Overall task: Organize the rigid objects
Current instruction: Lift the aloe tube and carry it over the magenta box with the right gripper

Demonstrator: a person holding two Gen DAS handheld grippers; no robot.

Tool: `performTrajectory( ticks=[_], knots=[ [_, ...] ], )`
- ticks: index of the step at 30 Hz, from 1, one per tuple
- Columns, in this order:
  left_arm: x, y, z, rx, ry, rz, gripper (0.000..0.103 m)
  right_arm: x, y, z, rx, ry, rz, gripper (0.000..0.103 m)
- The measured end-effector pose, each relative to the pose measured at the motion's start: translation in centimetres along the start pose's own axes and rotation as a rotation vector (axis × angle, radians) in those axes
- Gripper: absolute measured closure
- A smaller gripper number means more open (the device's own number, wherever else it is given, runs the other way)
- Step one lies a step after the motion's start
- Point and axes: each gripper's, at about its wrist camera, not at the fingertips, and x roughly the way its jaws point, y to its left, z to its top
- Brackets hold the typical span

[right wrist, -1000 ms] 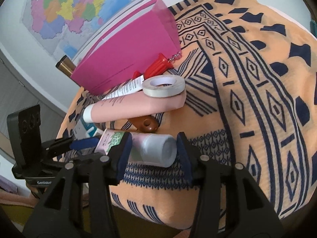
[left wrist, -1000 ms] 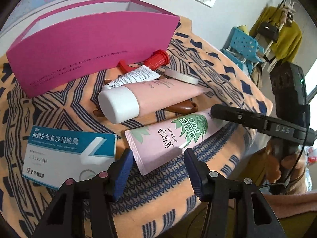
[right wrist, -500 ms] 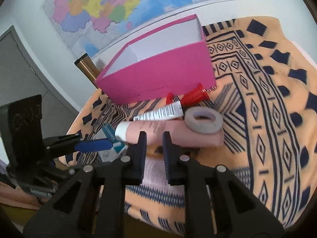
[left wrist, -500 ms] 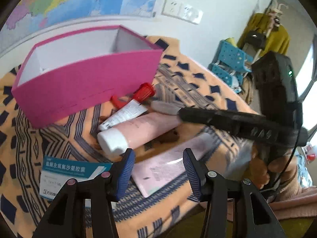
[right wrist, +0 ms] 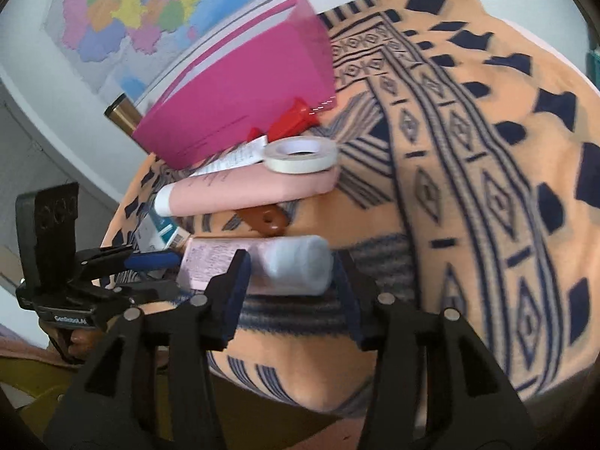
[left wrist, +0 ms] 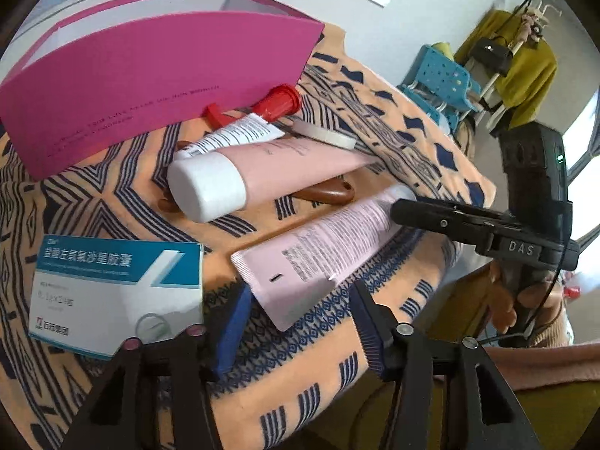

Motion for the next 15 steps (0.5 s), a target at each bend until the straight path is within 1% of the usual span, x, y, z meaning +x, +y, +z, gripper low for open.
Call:
performTrajectory(
  ticks=[1,4,5,6,7,8,10,11,12,14,15],
  knots=[
    [0.3,-0.1,0.0,0.001,0.002,0.008,0.044,0.2,0.4,0.0,-0.013,-0.004,-0.012,0.052],
    [-0.1,0.1,0.0,-0.019,-0.012,-0.003,0.044,0.4,1.2,0.1,-0.036,-0.014,-0.033,0.053],
    [-0.4,0.1,0.1,-0.024,-0.019,-0.03,0.047,0.3,1.4,0.1,-0.042,-0.018,-0.035,0.054],
    [-0.6,0.0,0.2,-0.028,-0.025,-0.065,0.047,0.2,1.5,0.2,-0.045,-0.017,-0.031,0.059],
    [-1.0,-0.4,0.3,-0.019,-0.039,-0.077,0.047,0.3,1.7,0.2,-0.042,-0.009,0.006,0.065],
    [-1.1,-0.9,0.4,-0.001,-0.046,-0.074,0.047,0.3,2.1,0.2,-0.038,-0.011,0.031,0.069],
    [-1.0,-1.4,0.5,0.024,-0.051,-0.04,0.047,0.7,3.0,0.3,-0.071,0.003,0.031,0.075],
    [-1.0,-1.3,0.5,0.023,-0.053,-0.016,0.047,1.1,3.3,0.2,-0.09,0.009,0.012,0.075],
    [-1.2,-1.0,0.4,0.016,-0.056,-0.003,0.047,1.2,3.3,0.3,-0.091,0.006,0.011,0.075],
    [-2.0,0.2,0.0,-0.015,-0.073,0.017,0.047,1.3,2.7,0.4,-0.06,0.002,0.022,0.07],
    [-2.4,0.6,-0.2,-0.023,-0.082,0.025,0.047,1.2,2.5,0.3,-0.052,-0.002,0.019,0.069]
  ],
)
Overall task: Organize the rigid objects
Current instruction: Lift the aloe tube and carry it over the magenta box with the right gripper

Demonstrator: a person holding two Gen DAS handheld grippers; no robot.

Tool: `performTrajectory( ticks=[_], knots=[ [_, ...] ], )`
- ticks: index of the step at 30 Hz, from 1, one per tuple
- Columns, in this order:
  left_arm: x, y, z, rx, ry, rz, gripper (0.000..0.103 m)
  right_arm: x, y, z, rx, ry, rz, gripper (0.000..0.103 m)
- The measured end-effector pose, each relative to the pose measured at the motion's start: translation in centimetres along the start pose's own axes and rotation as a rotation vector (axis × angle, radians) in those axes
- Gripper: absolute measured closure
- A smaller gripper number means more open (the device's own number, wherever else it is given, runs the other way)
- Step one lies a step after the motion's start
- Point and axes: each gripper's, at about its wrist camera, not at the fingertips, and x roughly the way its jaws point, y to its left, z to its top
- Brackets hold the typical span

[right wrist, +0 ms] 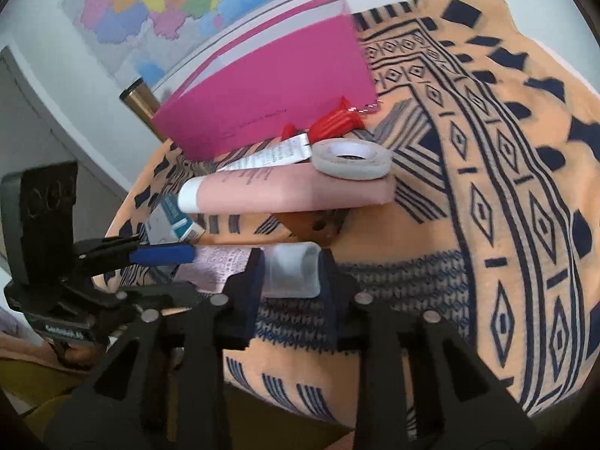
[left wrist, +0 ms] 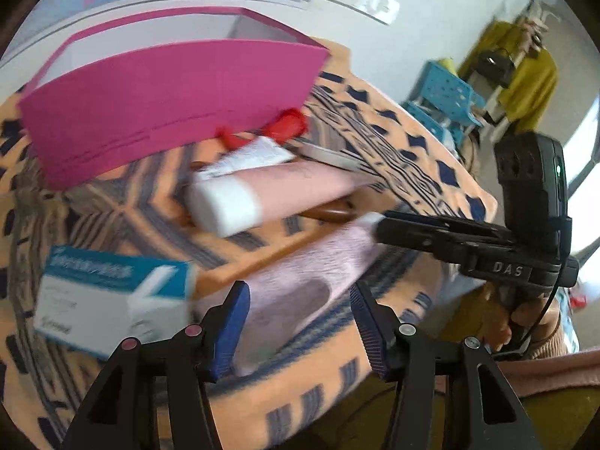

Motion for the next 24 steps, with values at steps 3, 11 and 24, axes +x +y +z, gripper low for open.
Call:
performTrajectory(
  ticks=[3,11,24],
  knots=[
    [-0.9,1.5,-0.8,-0.032,-0.008,0.038,0.047,-0.1,-0.1,-0.2,-0.005,-0.001,-0.005,0.063],
    [-0.2,1.5,-2.2,-0.06,0.038,-0.006,0.039,1.0,0.1,-0.4,-0.01,0.021,0.051,0.059],
    [-2.0,0.7,-0.9,-0.07,-0.035,0.011,0.035,-0.4,1.4,0.2,-0.034,-0.036,0.028,0.06]
  ],
)
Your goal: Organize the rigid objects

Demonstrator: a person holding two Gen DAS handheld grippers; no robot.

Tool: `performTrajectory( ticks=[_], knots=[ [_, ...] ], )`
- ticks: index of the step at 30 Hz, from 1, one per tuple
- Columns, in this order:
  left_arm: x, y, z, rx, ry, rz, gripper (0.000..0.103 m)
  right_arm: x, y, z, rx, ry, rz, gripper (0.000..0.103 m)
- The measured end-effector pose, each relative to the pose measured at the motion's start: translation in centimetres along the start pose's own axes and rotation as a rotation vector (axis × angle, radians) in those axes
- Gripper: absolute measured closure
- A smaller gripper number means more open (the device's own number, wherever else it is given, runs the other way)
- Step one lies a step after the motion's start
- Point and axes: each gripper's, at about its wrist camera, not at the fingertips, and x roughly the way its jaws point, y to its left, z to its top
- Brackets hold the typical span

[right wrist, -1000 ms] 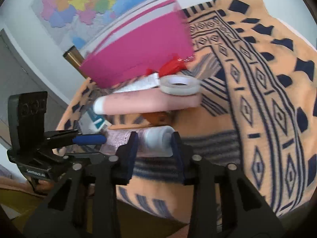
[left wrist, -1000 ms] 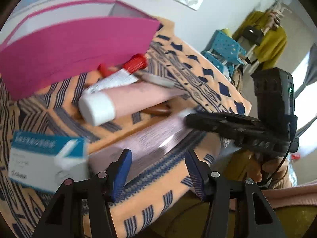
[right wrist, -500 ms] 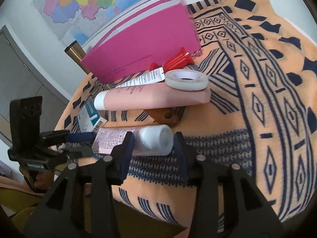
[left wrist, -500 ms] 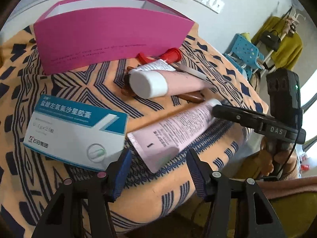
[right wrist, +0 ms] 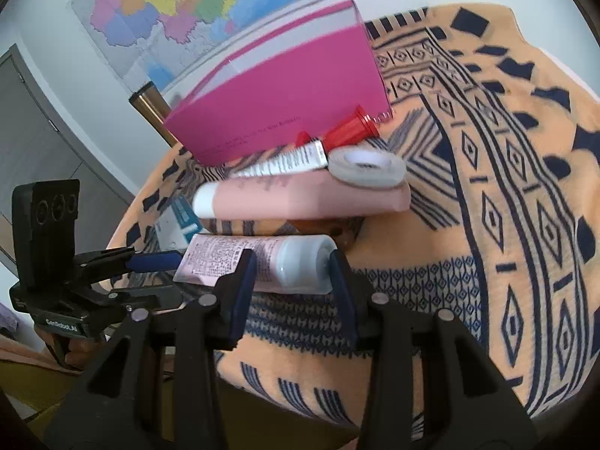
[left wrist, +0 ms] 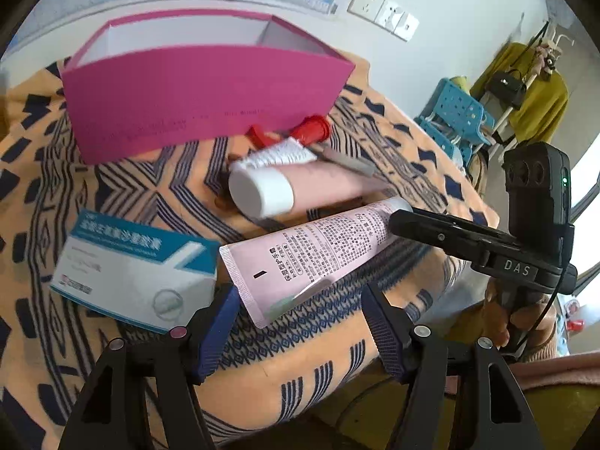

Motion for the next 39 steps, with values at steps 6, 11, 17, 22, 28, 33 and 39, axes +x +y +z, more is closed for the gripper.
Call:
performTrajectory(
  ticks=[6,11,17,22,28,33,39],
  knots=[
    [-3.0,0.0,2.3,0.014,-0.097,-0.004,0.035,-1.7,1.7,2.6,-0.058,-0.073,0.031,0.061],
    [-4.8,-0.3,5.9,0.063,-0.193,0.038,0.035,-2.1,2.5,6.5,-0.107,-0.146,0.05,0.061],
    [-4.2,-0.2,10.9,0.111,-0.228,0.114,0.035,-1.5,2.5,11.8,-0.143,-0.206,0.039,0.061],
    [-2.5,0.1,13.9,0.127,-0.213,0.144,0.035,0.1,1.4,15.5,-0.136,-0.21,0.02,0.061],
    [0.1,1.7,16.4,0.107,-0.169,0.171,0.035,3.0,-0.7,17.8,-0.083,-0.164,0.006,0.061],
    [2.0,2.7,17.3,0.082,-0.128,0.193,0.036,5.3,-2.1,18.4,-0.059,-0.115,-0.032,0.061],
    [2.9,3.4,17.5,0.061,-0.104,0.182,0.036,5.7,-1.4,18.5,-0.096,-0.108,-0.088,0.061]
  ],
)
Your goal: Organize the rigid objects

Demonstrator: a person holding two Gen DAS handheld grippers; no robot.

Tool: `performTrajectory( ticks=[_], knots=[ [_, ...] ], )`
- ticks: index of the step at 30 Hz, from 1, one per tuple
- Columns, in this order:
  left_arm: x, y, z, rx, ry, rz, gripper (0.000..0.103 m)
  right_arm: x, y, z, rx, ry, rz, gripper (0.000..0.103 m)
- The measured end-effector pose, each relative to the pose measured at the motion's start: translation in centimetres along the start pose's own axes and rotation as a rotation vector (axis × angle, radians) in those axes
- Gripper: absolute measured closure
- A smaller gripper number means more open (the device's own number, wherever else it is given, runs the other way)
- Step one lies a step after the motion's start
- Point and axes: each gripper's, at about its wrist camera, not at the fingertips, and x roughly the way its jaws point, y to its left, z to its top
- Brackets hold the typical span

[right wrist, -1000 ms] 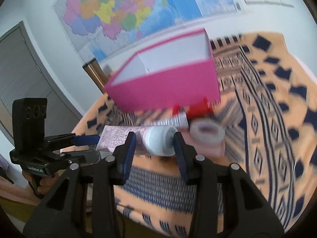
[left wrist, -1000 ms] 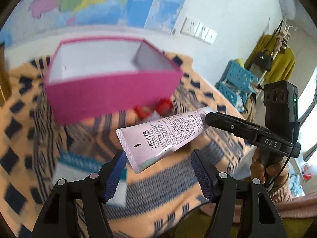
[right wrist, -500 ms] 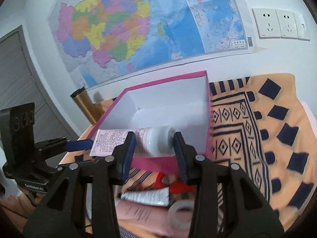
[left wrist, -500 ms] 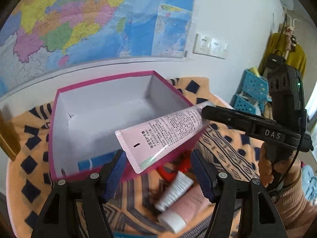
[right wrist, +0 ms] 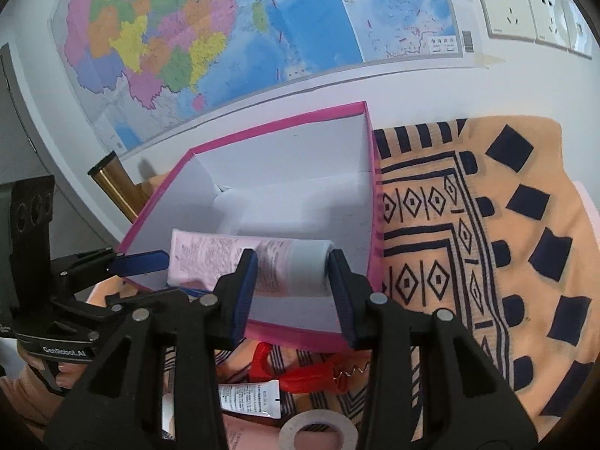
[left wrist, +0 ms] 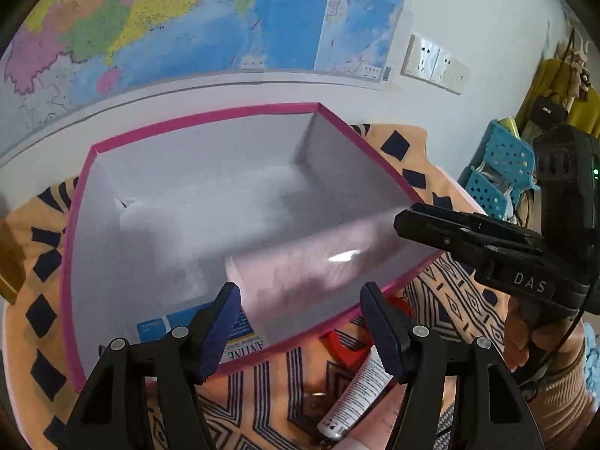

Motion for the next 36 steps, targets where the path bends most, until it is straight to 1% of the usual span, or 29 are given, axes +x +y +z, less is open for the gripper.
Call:
performTrajectory(
  ticks=[3,7,10,14,18,20,24,27,30,33,36],
  knots=[
    [-0.1,0.0,-0.1,-0.005,-0.002,-0.003,0.036,-0.3,0.2,-0.1,-0.015,-0.008,-0.036,0.06],
    [-0.9,0.0,-0.7,0.002,-0.031,0.015,0.036,-1.7,0.0,-0.4,-0.007,-0.036,-0.031,0.06],
    [-2.8,-0.3,-2.2,0.017,-0.084,0.018,0.036,-3.6,-0.3,-1.2,0.007,-0.06,0.001,0.06],
    [-5.2,-0.5,-4.1,0.032,-0.132,-0.032,0.034,-5.9,-0.4,-2.9,0.001,-0.077,0.028,0.055],
    [-5.8,-0.8,-6.4,0.034,-0.117,-0.067,0.034,-6.5,-0.8,-5.0,0.008,-0.031,0.039,0.055],
    [-5.4,-0.8,-7.6,0.02,-0.085,-0.089,0.034,-6.1,-1.2,-6.5,0.015,0.015,0.032,0.055],
    [-4.2,-1.0,-9.5,0.001,-0.028,-0.09,0.034,-4.5,-2.5,-9.5,0.055,0.117,0.009,0.055],
    [-3.5,-1.0,-10.4,-0.025,0.001,-0.109,0.034,-3.6,-3.4,-10.8,0.084,0.157,-0.007,0.055],
    [-3.4,-1.2,-10.7,-0.032,0.005,-0.1,0.034,-3.0,-4.2,-11.5,0.106,0.18,-0.005,0.055],
    [-3.4,-1.6,-10.9,-0.022,0.002,-0.103,0.034,-2.6,-4.3,-11.7,0.1,0.195,-0.001,0.055],
    [-3.4,-2.4,-10.7,-0.001,-0.003,-0.111,0.034,-2.1,-4.3,-11.6,0.099,0.208,0.018,0.057]
  ],
)
